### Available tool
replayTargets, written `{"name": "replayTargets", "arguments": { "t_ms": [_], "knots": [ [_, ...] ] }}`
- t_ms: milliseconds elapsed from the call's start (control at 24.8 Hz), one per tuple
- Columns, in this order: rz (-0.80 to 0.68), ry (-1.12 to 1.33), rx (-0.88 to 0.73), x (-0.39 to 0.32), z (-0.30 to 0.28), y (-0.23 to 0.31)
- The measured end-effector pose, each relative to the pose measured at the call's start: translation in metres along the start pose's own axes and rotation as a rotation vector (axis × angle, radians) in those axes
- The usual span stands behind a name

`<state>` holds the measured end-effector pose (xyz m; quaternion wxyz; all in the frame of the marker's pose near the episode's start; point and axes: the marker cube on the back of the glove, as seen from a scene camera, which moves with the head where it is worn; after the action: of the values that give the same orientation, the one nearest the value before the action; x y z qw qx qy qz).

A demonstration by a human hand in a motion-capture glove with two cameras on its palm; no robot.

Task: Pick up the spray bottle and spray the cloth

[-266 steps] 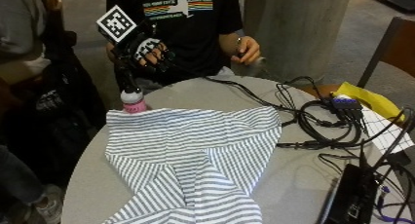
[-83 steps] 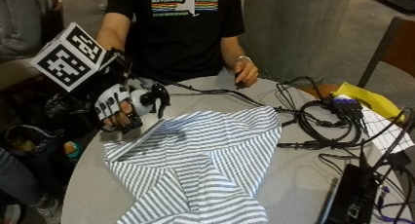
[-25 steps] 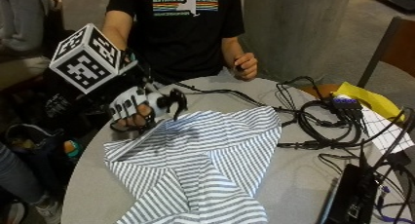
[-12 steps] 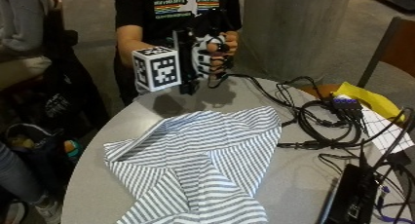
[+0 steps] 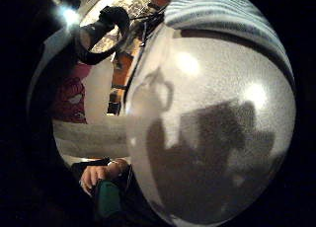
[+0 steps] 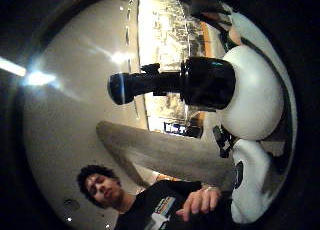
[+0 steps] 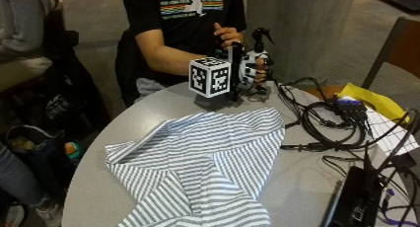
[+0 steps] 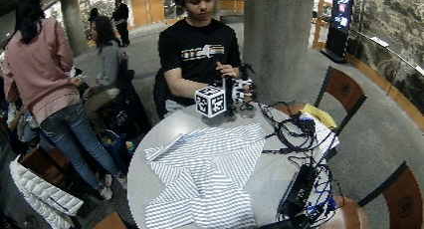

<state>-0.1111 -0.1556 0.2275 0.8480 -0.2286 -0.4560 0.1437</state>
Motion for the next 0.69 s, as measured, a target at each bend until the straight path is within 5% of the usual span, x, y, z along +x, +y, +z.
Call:
{"name": "replayTargets", "arguments": {
  "t_ms": [404, 686],
  "knots": [
    [0.020, 0.035, 0.019, 0.026, 0.015, 0.004],
    [0.011, 0.126, 0.065, 0.017, -0.029, 0.057]
  ]
}}
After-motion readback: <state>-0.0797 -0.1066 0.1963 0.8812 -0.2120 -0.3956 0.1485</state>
